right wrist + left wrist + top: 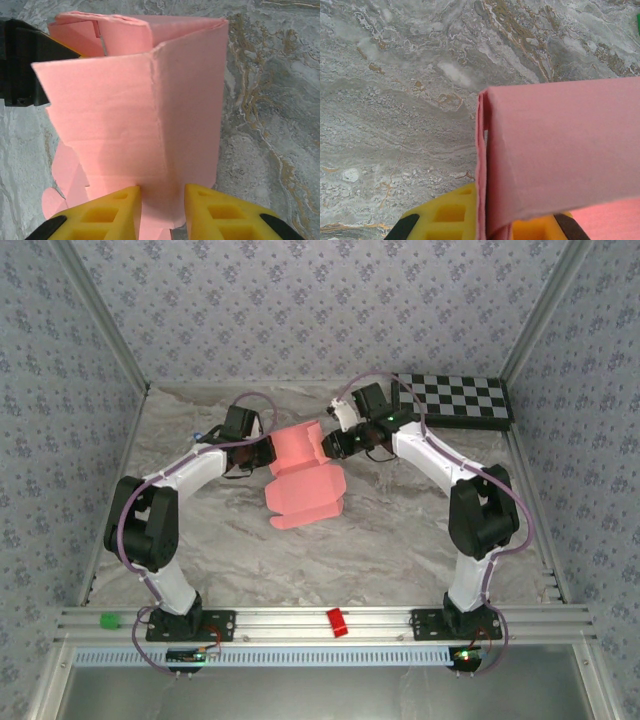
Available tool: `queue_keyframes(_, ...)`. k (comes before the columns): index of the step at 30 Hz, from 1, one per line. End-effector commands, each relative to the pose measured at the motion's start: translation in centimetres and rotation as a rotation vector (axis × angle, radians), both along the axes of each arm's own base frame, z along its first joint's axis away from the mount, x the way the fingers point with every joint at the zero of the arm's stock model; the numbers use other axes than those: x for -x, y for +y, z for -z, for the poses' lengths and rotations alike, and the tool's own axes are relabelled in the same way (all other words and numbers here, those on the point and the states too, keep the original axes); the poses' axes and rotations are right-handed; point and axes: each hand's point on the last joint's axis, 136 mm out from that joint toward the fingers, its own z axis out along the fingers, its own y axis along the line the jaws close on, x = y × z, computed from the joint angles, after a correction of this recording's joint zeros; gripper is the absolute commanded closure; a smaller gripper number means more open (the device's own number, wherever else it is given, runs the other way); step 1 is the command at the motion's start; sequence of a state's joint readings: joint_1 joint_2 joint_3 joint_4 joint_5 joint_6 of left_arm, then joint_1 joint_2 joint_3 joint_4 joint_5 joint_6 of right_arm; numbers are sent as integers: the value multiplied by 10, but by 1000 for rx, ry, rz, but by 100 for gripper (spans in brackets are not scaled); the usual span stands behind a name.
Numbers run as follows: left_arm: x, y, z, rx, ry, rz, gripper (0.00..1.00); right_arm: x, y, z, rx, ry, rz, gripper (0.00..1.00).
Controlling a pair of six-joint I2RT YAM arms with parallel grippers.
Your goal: Fold the paper box
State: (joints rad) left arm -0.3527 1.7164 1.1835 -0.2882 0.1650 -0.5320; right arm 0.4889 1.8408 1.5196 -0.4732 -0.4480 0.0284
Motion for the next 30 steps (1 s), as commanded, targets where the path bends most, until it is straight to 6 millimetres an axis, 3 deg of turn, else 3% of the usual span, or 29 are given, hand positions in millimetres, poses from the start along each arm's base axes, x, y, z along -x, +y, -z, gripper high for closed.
queue_keyframes(1, -8, -3, -17, 19, -37, 12, 100, 4, 8, -1, -15, -4, -36, 68)
queue_keyframes(15, -7, -3, -20, 23, -41, 13, 100, -14, 8, 27, 138, -56, 48, 63)
queue_keyframes(24, -6, -3, -19, 22, -39, 15, 100, -25, 4, 30, 186, -95, 110, 54)
queue_keyframes(30, -6, -2, -19, 22, -41, 14, 100, -31, 2, 32, 199, -107, 133, 54)
